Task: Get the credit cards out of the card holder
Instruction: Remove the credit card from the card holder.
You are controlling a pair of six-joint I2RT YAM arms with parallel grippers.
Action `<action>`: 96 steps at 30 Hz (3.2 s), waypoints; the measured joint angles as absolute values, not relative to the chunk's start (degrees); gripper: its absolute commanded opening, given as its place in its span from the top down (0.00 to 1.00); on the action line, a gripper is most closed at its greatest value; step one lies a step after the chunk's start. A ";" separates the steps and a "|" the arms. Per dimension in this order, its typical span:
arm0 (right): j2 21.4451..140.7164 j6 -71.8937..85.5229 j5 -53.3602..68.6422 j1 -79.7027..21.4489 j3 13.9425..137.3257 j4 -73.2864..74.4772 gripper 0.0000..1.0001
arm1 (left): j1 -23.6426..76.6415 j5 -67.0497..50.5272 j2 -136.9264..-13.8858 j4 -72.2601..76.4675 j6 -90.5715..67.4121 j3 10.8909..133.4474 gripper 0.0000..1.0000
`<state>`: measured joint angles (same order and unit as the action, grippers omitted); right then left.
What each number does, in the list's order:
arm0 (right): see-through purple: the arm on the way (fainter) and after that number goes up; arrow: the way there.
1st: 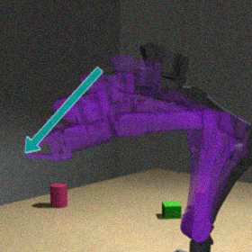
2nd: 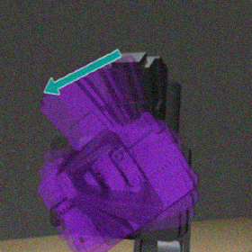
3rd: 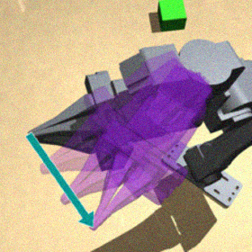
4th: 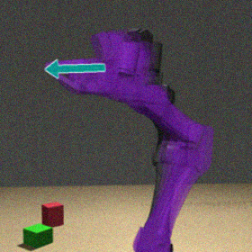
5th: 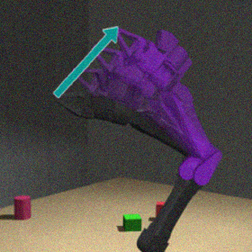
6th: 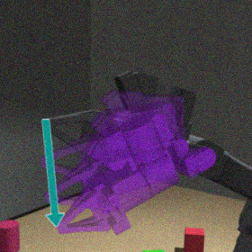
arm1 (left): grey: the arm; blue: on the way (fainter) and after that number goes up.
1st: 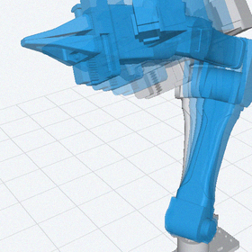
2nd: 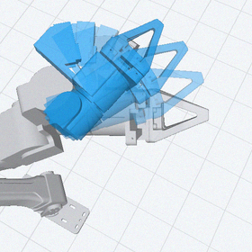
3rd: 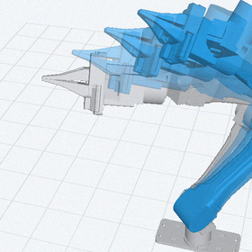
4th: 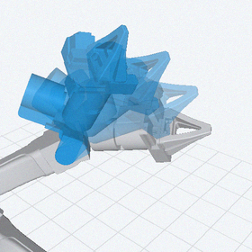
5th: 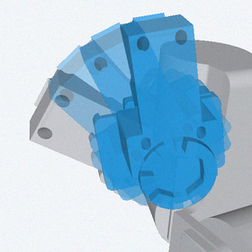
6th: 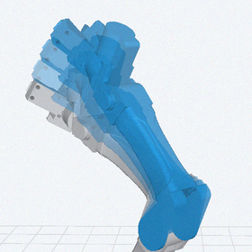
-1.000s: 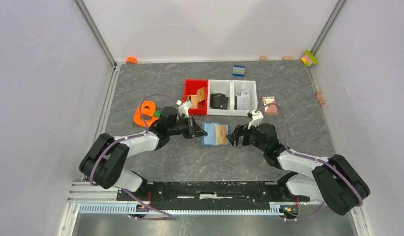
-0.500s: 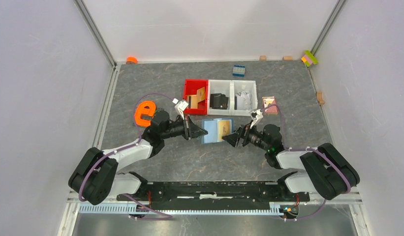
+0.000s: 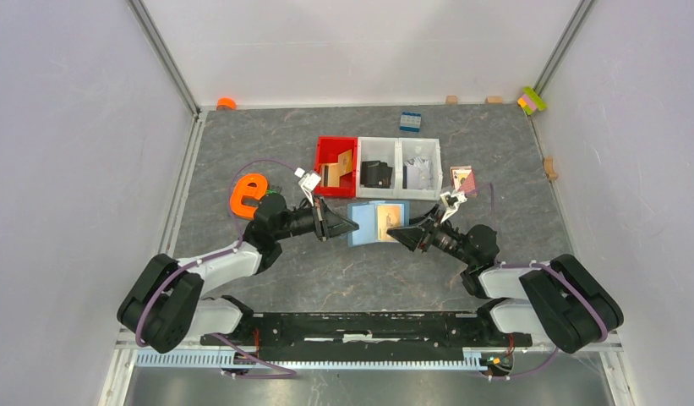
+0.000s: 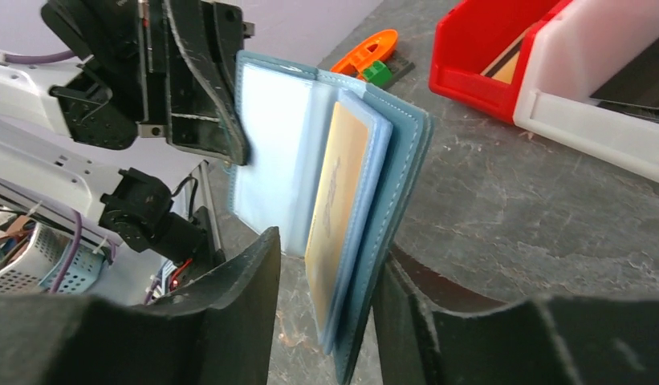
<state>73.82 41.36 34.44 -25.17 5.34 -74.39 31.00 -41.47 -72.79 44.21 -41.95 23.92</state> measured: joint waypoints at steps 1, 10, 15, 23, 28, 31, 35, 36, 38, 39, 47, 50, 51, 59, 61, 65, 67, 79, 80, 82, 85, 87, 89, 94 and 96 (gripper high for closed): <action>73.84 41.63 34.68 -25.17 5.34 -74.91 0.61 | 31.00 -41.43 -72.73 44.05 -41.93 23.92 0.98; 74.67 43.48 36.45 -25.17 5.34 -78.04 0.76 | 31.03 -37.34 -71.16 36.91 -40.32 24.01 0.91; 74.54 43.40 36.29 -25.17 5.34 -77.32 0.91 | 31.07 -34.13 -70.70 31.94 -38.74 24.71 0.85; 74.52 43.27 35.77 -25.10 5.34 -75.22 1.00 | 31.38 -26.83 -65.78 24.40 -35.05 25.02 0.47; 74.56 42.78 34.11 -24.99 5.41 -71.37 1.00 | 31.40 -23.92 -61.19 22.33 -34.11 24.93 0.48; 75.11 42.63 33.21 -24.95 5.52 -68.90 1.00 | 32.05 -23.55 -58.37 22.59 -33.36 24.93 0.57; 77.43 43.55 33.23 -24.95 5.98 -68.16 1.00 | 35.51 -24.82 -59.33 23.44 -31.92 24.95 0.60; 78.13 44.01 33.43 -24.95 6.04 -68.42 1.00 | 36.64 -25.52 -60.29 23.49 -31.51 25.04 0.61; 79.64 45.63 33.91 -24.95 6.09 -69.52 1.00 | 38.28 -26.81 -62.96 23.68 -31.05 25.52 0.61; 80.44 46.76 34.20 -24.95 6.09 -70.54 1.00 | 38.70 -27.55 -64.45 23.75 -30.96 25.93 0.61; 83.83 54.28 36.47 -24.95 6.07 -79.66 1.00 | 38.98 -31.51 -74.43 24.27 -31.00 29.08 0.56; 84.23 56.36 36.73 -24.95 6.07 -82.00 1.00 | 38.98 -32.71 -76.16 25.28 -31.29 29.50 0.55; 84.29 56.77 36.88 -24.97 6.07 -82.50 1.00 | 38.98 -33.39 -76.64 26.00 -31.55 29.52 0.55; 85.45 59.22 37.15 -26.26 6.07 -83.55 1.00 | 38.96 -38.00 -78.67 32.80 -34.83 29.52 0.65; 85.97 59.90 37.21 -26.52 6.07 -83.96 1.00 | 38.76 -39.03 -79.00 33.78 -35.51 29.52 0.71; 87.64 61.76 37.21 -26.55 6.09 -84.20 1.00 | 37.71 -39.75 -79.79 34.46 -36.60 29.50 0.80; 88.62 62.94 37.30 -26.57 6.09 -84.20 1.00 | 37.30 -40.10 -80.07 34.63 -37.15 29.41 0.87; 88.82 64.60 37.50 -26.89 6.20 -84.36 0.99 | 34.87 -42.37 -80.77 38.48 -40.95 28.10 0.98; 88.79 64.58 37.47 -26.85 6.20 -84.36 0.99 | 34.50 -42.52 -80.93 38.79 -41.36 28.05 0.98; 88.77 64.55 37.50 -26.68 6.17 -84.36 1.00 | 33.82 -42.65 -81.01 39.48 -42.09 27.83 0.98; 88.77 64.55 37.52 -25.65 5.85 -84.36 1.00 | 32.53 -42.52 -81.01 40.62 -42.78 27.22 0.98; 88.77 64.49 37.52 -24.75 5.28 -84.31 1.00 | 31.40 -42.11 -80.97 40.95 -42.89 26.72 0.98; 88.77 64.47 37.50 -24.18 4.99 -84.29 1.00 | 30.55 -41.76 -80.95 40.95 -42.89 26.41 0.98; 88.79 64.47 37.56 -24.10 4.99 -84.29 1.00 | 30.50 -41.82 -80.97 41.01 -42.94 26.28 0.97; 88.79 64.47 37.56 -24.10 4.99 -84.29 1.00 | 30.50 -42.22 -81.17 41.67 -43.09 26.28 0.83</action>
<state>88.79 64.47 37.56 -24.10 4.99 -84.29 30.50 -42.22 -81.17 41.67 -43.09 26.28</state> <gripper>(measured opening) 0.145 0.027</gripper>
